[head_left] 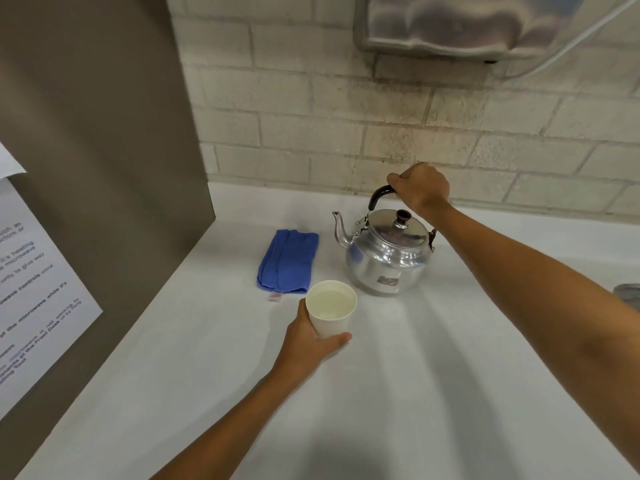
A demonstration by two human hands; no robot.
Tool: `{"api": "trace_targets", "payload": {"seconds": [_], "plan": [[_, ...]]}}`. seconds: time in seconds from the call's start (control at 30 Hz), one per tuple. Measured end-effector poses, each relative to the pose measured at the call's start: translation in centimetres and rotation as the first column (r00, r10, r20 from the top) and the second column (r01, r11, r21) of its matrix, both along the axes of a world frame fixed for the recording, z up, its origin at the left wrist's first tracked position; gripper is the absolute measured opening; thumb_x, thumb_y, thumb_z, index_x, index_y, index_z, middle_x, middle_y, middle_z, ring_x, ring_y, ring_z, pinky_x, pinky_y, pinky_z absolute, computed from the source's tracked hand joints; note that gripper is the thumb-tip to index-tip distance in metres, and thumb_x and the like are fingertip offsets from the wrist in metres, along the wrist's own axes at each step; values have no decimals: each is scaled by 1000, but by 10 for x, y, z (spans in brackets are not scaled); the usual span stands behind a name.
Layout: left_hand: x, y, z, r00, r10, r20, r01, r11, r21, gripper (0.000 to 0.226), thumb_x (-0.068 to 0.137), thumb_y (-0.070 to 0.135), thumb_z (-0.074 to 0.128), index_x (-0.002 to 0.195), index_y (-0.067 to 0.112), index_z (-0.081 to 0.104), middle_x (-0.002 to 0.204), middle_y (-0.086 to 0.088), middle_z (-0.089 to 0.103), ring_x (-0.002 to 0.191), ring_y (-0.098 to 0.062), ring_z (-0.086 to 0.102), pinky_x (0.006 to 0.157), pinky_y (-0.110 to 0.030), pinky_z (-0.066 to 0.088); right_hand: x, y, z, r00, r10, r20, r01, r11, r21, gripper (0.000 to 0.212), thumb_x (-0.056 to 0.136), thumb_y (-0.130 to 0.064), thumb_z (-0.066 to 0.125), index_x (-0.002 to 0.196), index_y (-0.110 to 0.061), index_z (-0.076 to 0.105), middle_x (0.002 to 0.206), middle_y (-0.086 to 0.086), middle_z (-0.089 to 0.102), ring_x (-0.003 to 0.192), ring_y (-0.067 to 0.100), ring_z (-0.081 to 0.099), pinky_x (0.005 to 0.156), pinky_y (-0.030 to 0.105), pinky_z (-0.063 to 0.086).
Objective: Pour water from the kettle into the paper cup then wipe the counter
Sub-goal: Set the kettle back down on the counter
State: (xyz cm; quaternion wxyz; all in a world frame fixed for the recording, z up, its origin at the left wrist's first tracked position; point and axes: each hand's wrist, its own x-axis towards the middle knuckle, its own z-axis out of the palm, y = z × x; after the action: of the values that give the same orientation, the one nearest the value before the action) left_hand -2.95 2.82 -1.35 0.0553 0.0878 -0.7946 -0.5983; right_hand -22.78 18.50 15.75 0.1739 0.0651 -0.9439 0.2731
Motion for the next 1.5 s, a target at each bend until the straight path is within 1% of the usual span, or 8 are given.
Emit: {"api": "trace_targets", "payload": {"seconds": [0.2,0.53,0.67,0.73,0.83,0.97,1.17,1.5], "plan": [[0,0,-1,1000,0,9,0,1000,1,77,58,30,84,119,31,36,102,18,49,90,0,51,62,4,40,-14,-8,-14,999,-10,46,8,999,34,31,78,-25,51,52,-8,53,43,3,39,42,18,36,46,23,28],[2,2,2,1000,17,16,-16,999,-31,84,59,30,84,128,24,36,112,8,52,101,-12,52,73,-13,39,-19,-14,-24,999,11,30,-14,995,102,42,81,-24,49,43,-10,40,41,5,36,40,19,30,44,22,23],[2,2,3,1000,16,21,-15,999,-39,85,59,30,84,129,24,35,114,7,52,101,-13,52,76,-18,41,-9,-12,-23,999,41,11,-42,986,160,45,91,-28,40,69,4,62,70,20,66,63,30,57,50,26,34],[2,2,5,1000,0,28,1,999,-42,87,59,29,84,129,23,33,115,6,51,103,-14,50,79,-21,40,3,-14,-26,993,49,-105,-27,980,197,42,95,-33,36,91,0,62,93,19,67,91,36,60,73,36,42],[7,-9,12,995,-94,43,97,994,-57,86,61,25,83,128,27,30,123,8,48,112,-12,47,85,-22,39,39,-13,-40,973,-6,-232,2,1000,-18,43,94,-36,42,126,-7,46,130,15,49,125,31,40,106,40,26],[18,-55,24,986,-157,55,166,959,-231,86,71,11,76,141,18,25,144,4,36,130,-10,34,102,-22,29,106,3,-81,955,-192,-224,123,950,-288,56,89,-40,43,130,-3,40,134,17,45,130,35,35,106,49,29],[-20,-108,50,997,49,-53,-64,937,-345,58,86,11,58,139,14,33,145,-6,38,133,-22,35,103,-28,28,173,9,-166,968,-143,205,121,986,118,63,96,-41,35,143,-3,17,154,18,19,144,33,8,117,48,8],[-136,-71,18,998,-61,28,63,724,-687,52,95,26,37,142,10,23,151,-15,24,137,-31,24,113,-41,21,186,-1,-194,939,-131,319,20,945,327,70,93,-54,7,146,-11,-6,158,12,-5,145,26,-9,120,43,-3]]}}
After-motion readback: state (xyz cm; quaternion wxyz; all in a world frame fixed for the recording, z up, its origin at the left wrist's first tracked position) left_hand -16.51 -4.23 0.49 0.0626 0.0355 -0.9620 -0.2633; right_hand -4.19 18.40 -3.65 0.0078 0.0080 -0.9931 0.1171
